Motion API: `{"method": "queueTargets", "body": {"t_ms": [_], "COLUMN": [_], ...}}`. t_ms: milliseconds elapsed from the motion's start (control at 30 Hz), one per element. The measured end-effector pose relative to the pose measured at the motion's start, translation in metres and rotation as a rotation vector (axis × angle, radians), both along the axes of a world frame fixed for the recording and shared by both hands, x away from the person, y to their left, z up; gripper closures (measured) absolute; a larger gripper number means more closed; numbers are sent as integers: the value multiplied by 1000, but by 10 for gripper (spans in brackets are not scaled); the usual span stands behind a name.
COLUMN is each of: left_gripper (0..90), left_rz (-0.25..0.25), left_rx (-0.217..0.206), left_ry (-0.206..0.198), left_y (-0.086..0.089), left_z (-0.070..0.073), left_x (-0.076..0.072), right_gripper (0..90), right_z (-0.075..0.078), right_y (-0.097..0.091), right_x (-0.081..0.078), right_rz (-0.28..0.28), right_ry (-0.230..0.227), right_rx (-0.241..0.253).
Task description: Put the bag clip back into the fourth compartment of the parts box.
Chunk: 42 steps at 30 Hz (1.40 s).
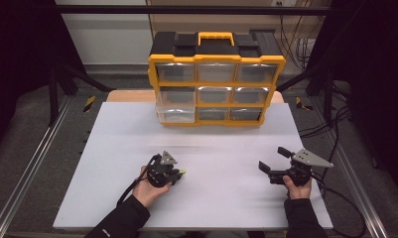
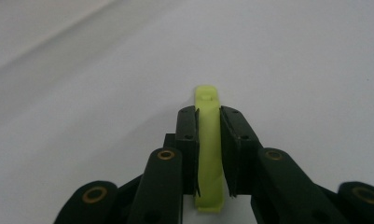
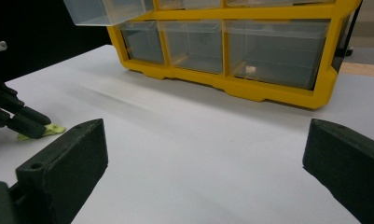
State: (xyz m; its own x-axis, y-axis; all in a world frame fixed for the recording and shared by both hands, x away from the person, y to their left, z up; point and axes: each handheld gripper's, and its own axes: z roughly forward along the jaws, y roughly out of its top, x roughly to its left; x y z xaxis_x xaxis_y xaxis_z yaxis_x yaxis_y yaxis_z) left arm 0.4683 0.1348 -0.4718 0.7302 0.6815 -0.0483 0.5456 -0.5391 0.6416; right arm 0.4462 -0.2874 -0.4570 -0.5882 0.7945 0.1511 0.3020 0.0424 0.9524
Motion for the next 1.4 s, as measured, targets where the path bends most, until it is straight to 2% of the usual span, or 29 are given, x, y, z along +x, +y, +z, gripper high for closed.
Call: {"method": "queueTargets", "body": {"t_ms": [767,1400], "left_gripper": [778,778], "left_rz": [1,11], "left_rx": [-29,-68], "left_ry": [-20,-47], "left_y": [6,15], "left_z": [7,25], "left_x": [-1,-3], "right_gripper": [5,5], "right_z": [0,0], "right_y": [0,0], "right_x": [0,0], "right_rz": [0,0], "right_ry": [-1,0], "right_rx": [-1,-4]}}
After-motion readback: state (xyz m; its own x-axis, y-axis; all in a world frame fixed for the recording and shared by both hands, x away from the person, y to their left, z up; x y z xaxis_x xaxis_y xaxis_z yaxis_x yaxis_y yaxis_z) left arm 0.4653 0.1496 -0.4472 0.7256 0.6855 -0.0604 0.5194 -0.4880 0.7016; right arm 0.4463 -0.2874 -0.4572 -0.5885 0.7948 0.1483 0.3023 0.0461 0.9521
